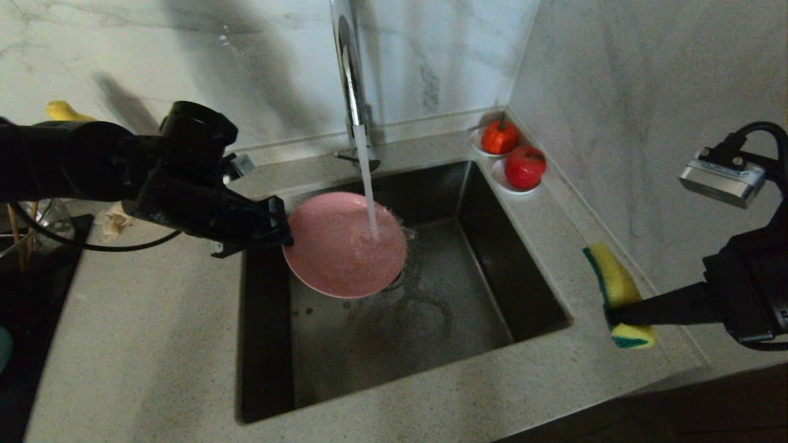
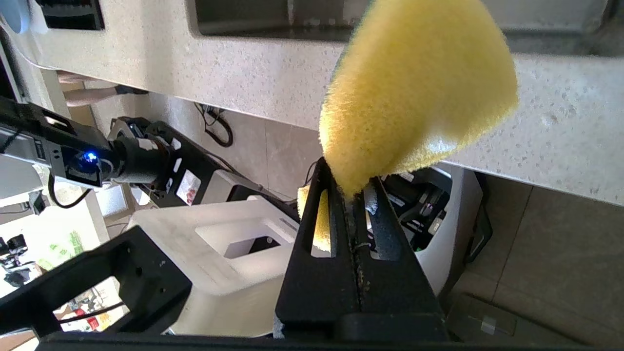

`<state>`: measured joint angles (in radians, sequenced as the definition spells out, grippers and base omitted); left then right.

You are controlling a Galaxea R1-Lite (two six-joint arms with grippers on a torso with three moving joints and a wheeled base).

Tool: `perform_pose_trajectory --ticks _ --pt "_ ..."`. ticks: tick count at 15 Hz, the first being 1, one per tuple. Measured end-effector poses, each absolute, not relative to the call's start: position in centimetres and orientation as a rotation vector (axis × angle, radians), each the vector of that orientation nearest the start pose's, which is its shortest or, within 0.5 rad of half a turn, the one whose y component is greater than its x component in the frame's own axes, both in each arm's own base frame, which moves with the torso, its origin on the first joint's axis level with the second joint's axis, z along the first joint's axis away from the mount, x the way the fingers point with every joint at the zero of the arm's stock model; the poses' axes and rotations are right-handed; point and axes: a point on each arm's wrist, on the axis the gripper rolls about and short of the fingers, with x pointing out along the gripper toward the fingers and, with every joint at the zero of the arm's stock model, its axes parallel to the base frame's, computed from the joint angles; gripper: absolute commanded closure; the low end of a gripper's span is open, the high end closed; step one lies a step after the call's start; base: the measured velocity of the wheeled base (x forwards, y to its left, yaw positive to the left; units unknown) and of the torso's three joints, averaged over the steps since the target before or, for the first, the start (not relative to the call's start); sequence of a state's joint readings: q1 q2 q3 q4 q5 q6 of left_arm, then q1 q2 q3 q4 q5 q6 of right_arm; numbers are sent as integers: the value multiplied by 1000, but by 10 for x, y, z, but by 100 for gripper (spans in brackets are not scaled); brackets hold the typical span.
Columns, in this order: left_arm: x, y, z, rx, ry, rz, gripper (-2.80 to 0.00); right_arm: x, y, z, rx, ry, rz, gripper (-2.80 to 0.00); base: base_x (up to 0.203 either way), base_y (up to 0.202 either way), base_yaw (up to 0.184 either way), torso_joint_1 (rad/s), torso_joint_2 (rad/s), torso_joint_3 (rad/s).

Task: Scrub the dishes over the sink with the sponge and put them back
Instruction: Wash the plate

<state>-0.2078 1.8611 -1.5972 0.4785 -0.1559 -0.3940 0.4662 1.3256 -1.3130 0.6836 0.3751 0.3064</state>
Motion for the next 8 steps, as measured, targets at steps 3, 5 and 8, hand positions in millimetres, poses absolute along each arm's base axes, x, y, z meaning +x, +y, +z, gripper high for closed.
perform_pose_trajectory --ticks 3,5,8 --pt "329 -60 263 -291 726 -112 0 153 86 296 242 843 687 0 0 0 0 0 0 0" --pt "319 -54 276 -245 672 -69 0 149 85 294 242 844 688 0 0 0 0 0 0 0" --pt "307 -49 289 -137 558 -17 0 142 82 293 242 844 692 0 0 0 0 0 0 0"
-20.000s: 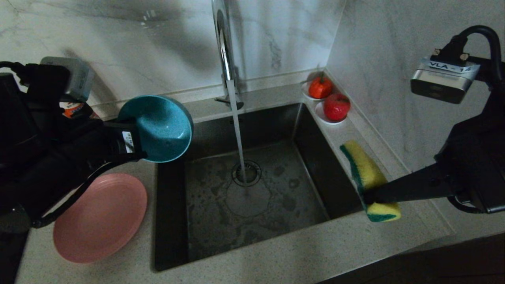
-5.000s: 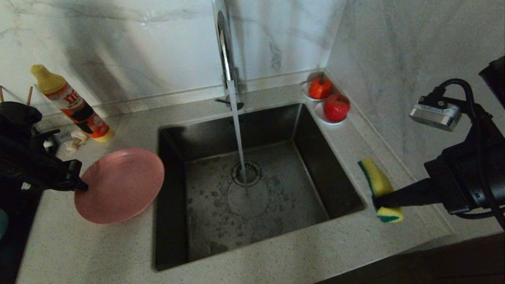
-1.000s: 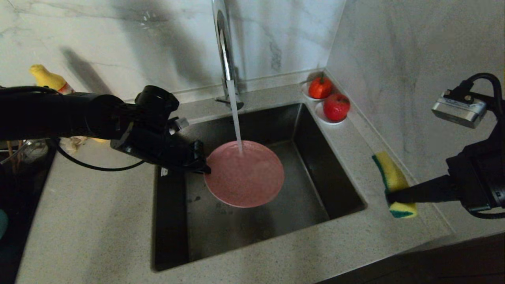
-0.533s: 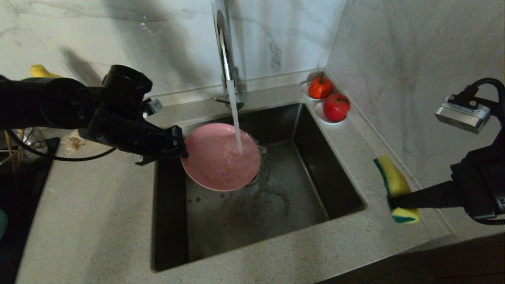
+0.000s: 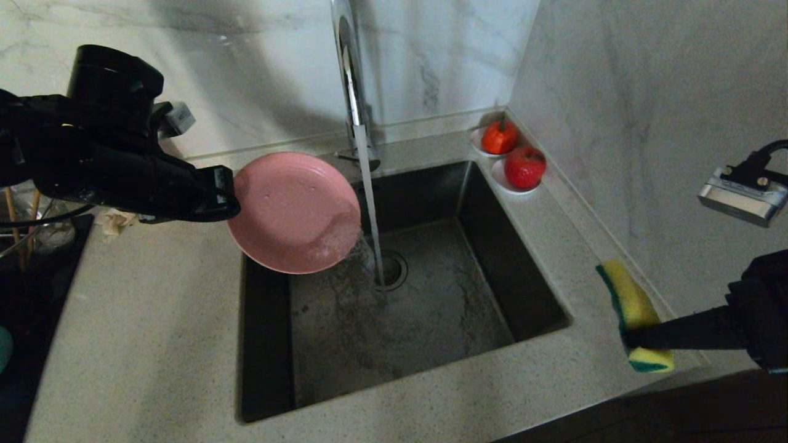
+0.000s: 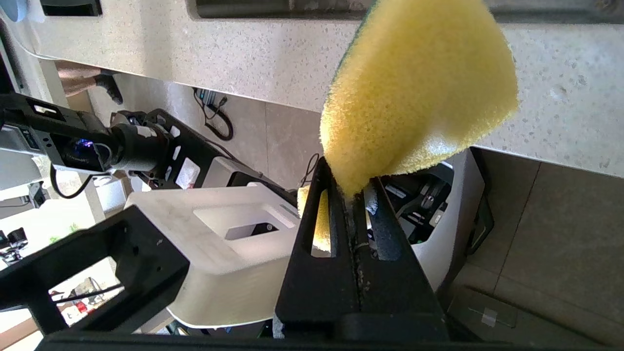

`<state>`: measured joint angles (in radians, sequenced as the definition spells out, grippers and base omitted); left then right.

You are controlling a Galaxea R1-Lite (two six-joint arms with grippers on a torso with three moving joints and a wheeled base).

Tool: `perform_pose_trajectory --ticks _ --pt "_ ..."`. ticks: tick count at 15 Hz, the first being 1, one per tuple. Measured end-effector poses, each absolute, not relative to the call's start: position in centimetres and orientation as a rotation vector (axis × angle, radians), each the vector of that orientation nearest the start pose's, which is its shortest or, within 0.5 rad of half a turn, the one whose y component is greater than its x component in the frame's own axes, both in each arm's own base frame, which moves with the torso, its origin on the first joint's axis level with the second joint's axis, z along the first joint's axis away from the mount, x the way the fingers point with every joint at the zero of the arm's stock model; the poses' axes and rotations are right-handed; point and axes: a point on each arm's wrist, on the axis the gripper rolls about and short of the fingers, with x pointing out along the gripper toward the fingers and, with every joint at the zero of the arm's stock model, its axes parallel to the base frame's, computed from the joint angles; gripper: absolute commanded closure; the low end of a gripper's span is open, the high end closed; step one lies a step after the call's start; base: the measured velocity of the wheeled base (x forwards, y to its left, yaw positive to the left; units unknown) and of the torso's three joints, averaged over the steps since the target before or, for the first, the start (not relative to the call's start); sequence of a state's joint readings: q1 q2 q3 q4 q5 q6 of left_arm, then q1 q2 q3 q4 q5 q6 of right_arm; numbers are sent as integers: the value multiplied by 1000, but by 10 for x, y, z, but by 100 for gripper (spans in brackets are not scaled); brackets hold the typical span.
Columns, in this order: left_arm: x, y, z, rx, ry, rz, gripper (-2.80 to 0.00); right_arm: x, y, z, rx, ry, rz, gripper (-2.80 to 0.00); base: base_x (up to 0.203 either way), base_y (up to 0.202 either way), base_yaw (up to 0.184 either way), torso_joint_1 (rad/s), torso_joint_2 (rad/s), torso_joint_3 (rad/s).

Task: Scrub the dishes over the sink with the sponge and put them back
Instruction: Wash the plate

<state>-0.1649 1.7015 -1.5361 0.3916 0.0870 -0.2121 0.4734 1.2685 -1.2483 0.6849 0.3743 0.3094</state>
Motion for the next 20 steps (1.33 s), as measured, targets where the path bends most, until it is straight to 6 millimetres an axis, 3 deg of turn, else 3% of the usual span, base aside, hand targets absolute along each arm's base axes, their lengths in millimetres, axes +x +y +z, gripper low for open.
perform_pose_trajectory --ticks 12,17,20 --pt "257 -41 301 163 -12 34 0 130 78 288 238 857 699 0 0 0 0 0 0 0" --pt "240 -38 316 201 -314 69 0 132 79 288 236 857 697 0 0 0 0 0 0 0" --pt "229 -36 321 199 -408 78 0 133 80 287 238 863 697 0 0 0 0 0 0 0"
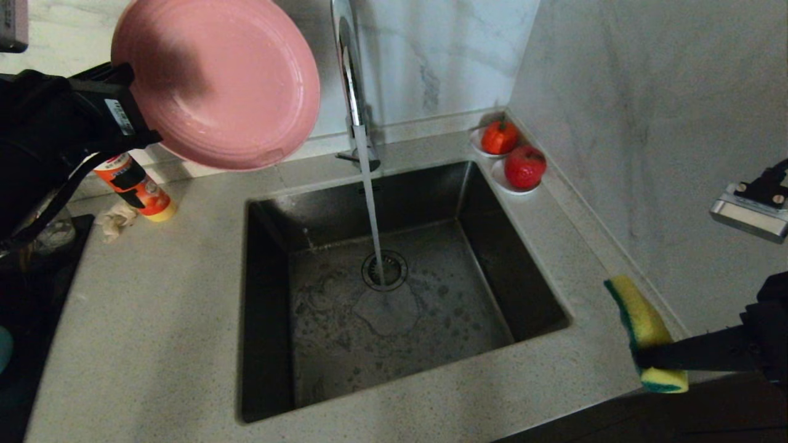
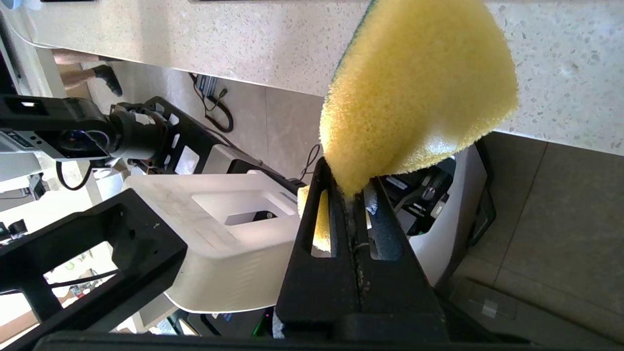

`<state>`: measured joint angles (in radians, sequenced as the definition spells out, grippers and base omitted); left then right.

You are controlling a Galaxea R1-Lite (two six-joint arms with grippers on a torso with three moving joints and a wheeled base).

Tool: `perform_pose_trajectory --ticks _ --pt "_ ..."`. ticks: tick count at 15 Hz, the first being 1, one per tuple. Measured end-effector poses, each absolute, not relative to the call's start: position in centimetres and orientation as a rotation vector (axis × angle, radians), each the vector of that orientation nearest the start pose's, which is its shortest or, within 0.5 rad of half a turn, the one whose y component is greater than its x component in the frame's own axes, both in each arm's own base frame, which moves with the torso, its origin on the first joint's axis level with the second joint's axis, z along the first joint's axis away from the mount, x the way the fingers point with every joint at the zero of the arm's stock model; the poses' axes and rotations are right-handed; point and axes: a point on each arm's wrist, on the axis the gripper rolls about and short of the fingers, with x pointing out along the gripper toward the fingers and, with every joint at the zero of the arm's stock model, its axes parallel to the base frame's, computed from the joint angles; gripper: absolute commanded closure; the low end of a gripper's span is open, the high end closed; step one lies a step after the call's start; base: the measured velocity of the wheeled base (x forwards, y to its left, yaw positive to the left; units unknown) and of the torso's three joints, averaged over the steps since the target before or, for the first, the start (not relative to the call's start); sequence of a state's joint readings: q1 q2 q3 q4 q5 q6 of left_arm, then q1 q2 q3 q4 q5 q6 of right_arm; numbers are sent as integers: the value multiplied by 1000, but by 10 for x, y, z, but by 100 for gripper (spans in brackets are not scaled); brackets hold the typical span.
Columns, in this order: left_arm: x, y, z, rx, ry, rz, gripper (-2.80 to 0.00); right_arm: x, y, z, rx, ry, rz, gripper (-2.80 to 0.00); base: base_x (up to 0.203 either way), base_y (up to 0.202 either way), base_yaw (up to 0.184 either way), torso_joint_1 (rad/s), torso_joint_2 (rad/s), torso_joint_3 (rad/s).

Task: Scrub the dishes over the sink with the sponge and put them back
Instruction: Wipe the plate

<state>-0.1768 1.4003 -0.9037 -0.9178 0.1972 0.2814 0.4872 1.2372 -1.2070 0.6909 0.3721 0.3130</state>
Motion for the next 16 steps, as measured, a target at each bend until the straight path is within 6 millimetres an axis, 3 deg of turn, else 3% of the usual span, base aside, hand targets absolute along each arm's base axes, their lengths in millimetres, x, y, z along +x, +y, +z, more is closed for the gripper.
perform_pose_trajectory --ticks 5,8,10,13,16 --pt "209 -36 325 232 -432 68 0 133 80 285 238 873 695 0 0 0 0 0 0 0" --pt "210 -35 318 221 -315 80 0 130 78 284 238 873 696 0 0 0 0 0 0 0" --pt "205 -34 329 144 -246 76 0 126 77 287 242 868 720 0 0 0 0 0 0 0" --pt "188 -32 344 41 -128 4 0 113 76 298 260 876 825 0 0 0 0 0 0 0" --pt "161 -30 346 -41 -40 -126 0 99 74 312 287 905 963 0 0 0 0 0 0 0"
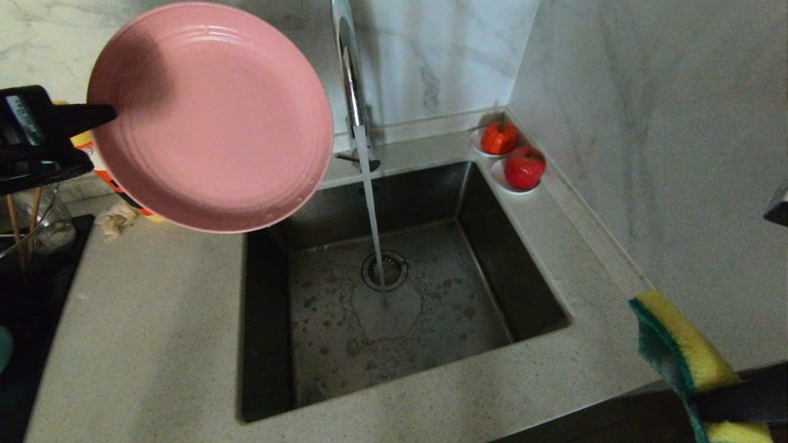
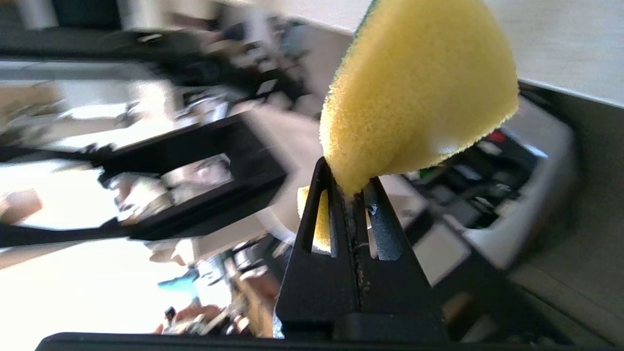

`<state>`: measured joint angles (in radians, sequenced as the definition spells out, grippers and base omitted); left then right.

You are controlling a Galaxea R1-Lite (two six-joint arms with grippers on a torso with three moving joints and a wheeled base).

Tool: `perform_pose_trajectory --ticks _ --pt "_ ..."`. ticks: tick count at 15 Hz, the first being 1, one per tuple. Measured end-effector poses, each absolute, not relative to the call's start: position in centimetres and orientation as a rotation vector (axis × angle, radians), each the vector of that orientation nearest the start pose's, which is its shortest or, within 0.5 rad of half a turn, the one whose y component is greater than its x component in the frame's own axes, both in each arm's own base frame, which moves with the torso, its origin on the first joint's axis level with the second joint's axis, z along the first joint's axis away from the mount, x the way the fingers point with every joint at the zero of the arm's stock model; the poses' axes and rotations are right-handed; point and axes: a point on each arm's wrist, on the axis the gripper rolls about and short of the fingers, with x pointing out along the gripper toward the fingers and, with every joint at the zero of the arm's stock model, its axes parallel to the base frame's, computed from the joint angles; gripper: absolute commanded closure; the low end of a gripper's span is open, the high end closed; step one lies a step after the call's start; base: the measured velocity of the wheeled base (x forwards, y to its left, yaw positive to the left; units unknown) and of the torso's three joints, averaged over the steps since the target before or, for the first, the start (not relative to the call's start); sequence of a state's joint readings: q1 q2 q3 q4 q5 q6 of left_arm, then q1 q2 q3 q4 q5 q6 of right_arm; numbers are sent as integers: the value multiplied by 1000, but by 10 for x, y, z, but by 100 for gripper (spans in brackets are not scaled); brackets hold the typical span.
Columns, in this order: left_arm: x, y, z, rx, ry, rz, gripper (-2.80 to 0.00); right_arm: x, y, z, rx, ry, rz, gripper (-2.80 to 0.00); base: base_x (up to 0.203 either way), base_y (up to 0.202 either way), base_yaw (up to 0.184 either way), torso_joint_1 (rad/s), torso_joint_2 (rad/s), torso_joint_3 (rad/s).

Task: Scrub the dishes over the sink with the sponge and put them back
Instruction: Wipe the plate

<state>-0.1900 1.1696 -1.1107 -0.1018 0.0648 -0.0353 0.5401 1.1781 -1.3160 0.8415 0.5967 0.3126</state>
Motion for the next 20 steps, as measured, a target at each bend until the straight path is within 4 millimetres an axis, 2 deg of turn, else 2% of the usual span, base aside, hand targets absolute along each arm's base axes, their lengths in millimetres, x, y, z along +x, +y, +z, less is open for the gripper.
perform_pose_trajectory --ticks 5,9,14,20 --pt "131 -25 354 -68 -109 -173 0 81 68 337 320 914 1106 0 0 0 0 0 0 0" --pt "113 -27 354 -57 -130 -304 0 72 68 353 307 891 1193 0 0 0 0 0 0 0" --pt "123 -45 351 -54 -92 -422 0 78 83 377 275 835 1285 0 0 0 0 0 0 0" --pt "136 -70 352 11 -73 -542 0 90 125 394 212 858 1443 0 0 0 0 0 0 0"
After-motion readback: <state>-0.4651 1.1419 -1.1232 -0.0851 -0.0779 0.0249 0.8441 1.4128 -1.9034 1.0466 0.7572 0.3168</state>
